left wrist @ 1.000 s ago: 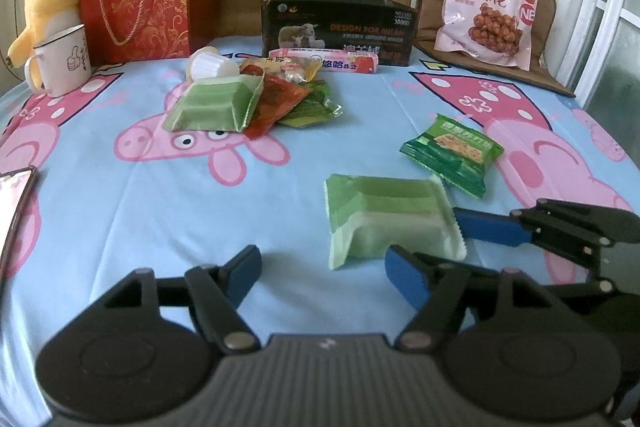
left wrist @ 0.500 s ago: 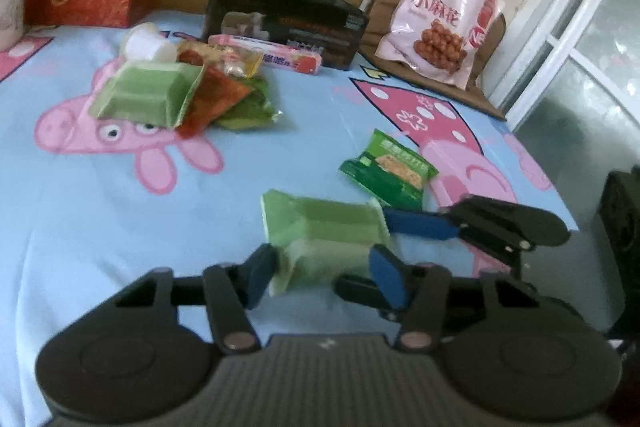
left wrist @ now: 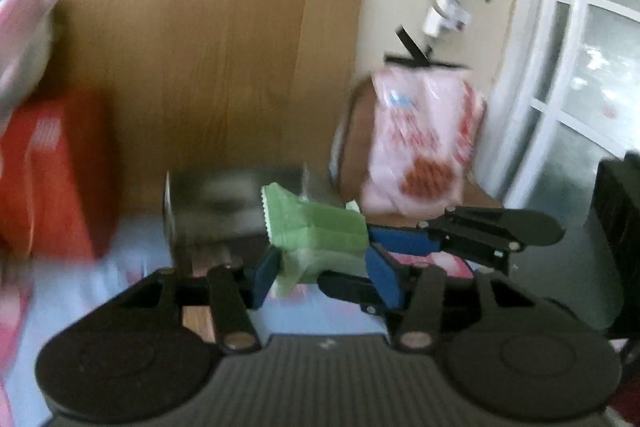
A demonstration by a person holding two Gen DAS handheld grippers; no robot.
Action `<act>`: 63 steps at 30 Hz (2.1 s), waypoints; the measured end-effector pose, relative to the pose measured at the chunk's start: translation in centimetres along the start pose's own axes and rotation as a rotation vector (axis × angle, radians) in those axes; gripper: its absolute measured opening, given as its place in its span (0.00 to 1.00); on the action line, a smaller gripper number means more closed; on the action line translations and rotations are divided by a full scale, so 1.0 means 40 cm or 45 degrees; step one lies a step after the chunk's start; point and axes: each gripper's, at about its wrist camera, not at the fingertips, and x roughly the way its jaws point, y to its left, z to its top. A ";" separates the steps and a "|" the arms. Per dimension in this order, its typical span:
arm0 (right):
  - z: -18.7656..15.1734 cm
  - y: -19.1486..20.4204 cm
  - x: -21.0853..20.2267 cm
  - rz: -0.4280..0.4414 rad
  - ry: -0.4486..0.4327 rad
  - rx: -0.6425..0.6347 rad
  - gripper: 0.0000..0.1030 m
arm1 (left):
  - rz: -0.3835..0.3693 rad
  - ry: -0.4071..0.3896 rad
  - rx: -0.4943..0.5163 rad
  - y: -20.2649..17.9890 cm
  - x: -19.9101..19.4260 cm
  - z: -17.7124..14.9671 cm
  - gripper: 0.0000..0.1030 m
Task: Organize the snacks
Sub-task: 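Carry the green pastry pack into the black tin box and open the right tool, then grasp the pink UHA candy tube with the right tool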
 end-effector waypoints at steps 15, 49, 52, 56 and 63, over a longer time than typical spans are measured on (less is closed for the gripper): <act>-0.013 -0.149 0.278 -0.127 0.244 0.097 0.59 | 0.027 0.198 -0.246 0.141 0.362 0.058 0.64; -0.207 -0.087 0.184 -0.008 0.351 0.046 0.46 | 0.038 0.404 -0.210 0.149 0.294 -0.144 0.45; -0.226 -0.103 0.103 -0.073 0.340 0.063 0.46 | 0.007 0.390 -0.130 0.063 0.278 -0.152 0.47; -0.241 -0.122 -0.016 -0.151 0.316 0.092 0.46 | -0.055 0.357 -0.068 -0.045 0.242 -0.146 0.46; -0.272 -0.068 -0.232 -0.222 0.201 0.126 0.46 | -0.087 0.245 0.048 -0.206 0.086 -0.178 0.45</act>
